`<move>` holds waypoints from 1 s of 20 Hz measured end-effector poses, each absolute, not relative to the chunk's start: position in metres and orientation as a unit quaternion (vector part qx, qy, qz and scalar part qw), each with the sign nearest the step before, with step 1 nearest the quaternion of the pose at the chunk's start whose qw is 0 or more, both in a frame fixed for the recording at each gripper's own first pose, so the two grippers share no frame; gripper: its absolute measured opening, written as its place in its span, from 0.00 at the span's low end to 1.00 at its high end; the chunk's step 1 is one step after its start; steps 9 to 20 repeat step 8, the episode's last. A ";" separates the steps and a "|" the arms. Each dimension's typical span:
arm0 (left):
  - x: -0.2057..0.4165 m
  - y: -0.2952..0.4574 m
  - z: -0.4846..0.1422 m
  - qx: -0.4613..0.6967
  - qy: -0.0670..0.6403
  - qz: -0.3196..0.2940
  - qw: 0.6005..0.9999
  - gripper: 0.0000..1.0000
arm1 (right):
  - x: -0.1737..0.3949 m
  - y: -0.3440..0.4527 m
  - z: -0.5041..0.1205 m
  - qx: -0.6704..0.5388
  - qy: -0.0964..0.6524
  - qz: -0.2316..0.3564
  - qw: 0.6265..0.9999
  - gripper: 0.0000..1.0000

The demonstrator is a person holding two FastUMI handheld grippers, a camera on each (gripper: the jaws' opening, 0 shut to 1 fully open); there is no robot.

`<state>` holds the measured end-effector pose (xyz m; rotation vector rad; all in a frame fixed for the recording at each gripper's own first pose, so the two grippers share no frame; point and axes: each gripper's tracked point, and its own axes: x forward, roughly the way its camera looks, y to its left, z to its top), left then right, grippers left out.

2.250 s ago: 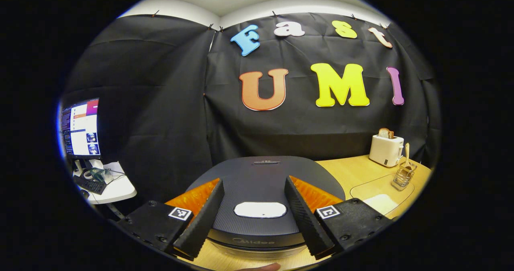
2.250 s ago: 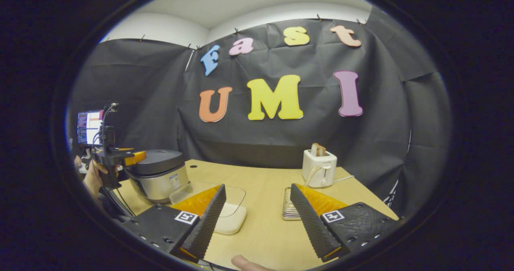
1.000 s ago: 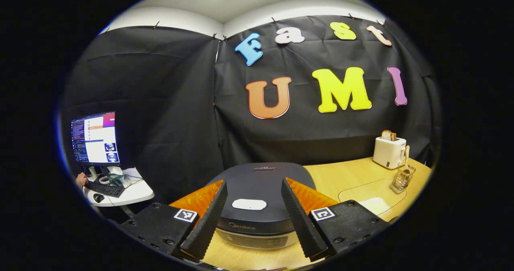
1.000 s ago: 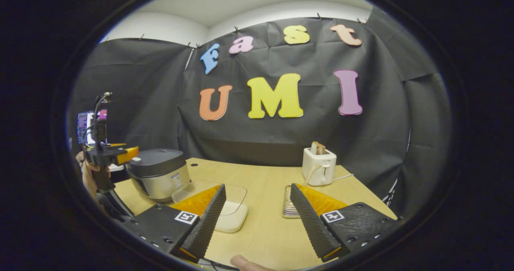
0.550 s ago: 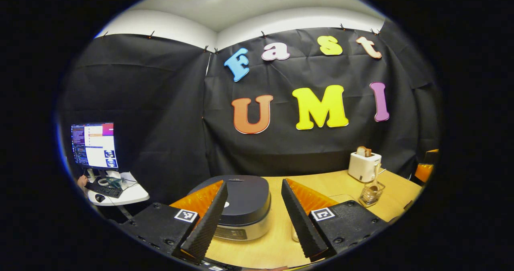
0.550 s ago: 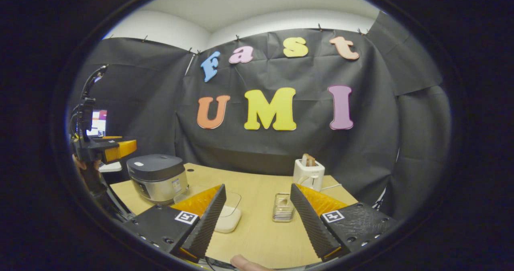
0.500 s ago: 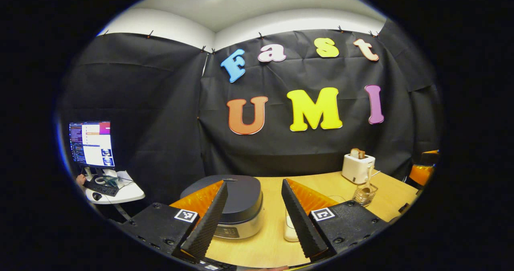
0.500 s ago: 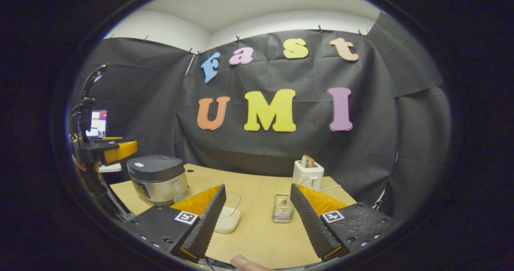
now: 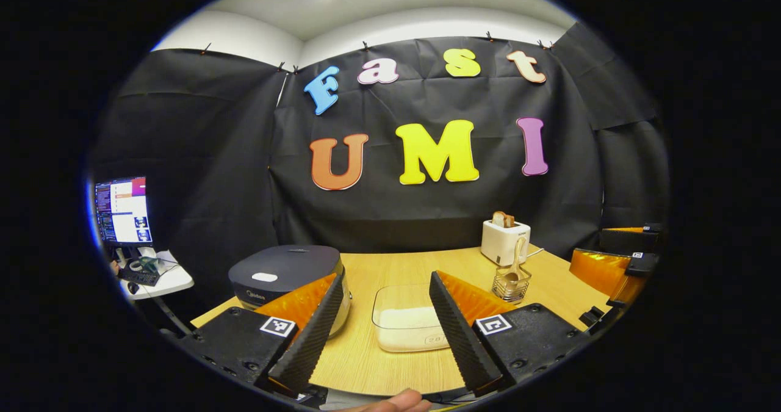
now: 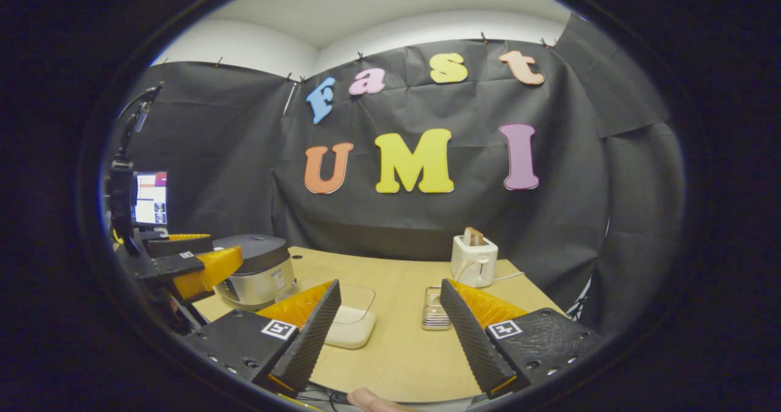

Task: Close the left gripper, press the button to open the rice cooker; take a wooden spoon from the chopstick holder with the right hand, scoop a spoonful of rice and pour it into the rice cooker, then put the wooden spoon back into the chopstick holder.

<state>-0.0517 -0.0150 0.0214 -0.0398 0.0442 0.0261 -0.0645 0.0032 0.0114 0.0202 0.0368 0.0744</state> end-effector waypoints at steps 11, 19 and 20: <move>-0.045 -0.018 0.005 -0.011 0.027 0.004 1.000 0.94 | -0.050 -0.003 -0.007 0.023 0.037 0.035 0.998 0.97; -0.045 -0.018 0.005 -0.011 0.027 0.004 1.000 0.94 | -0.050 -0.003 -0.007 0.023 0.037 0.035 0.998 0.97; -0.045 -0.018 0.005 -0.011 0.027 0.004 1.000 0.94 | -0.050 -0.003 -0.007 0.023 0.037 0.035 0.998 0.97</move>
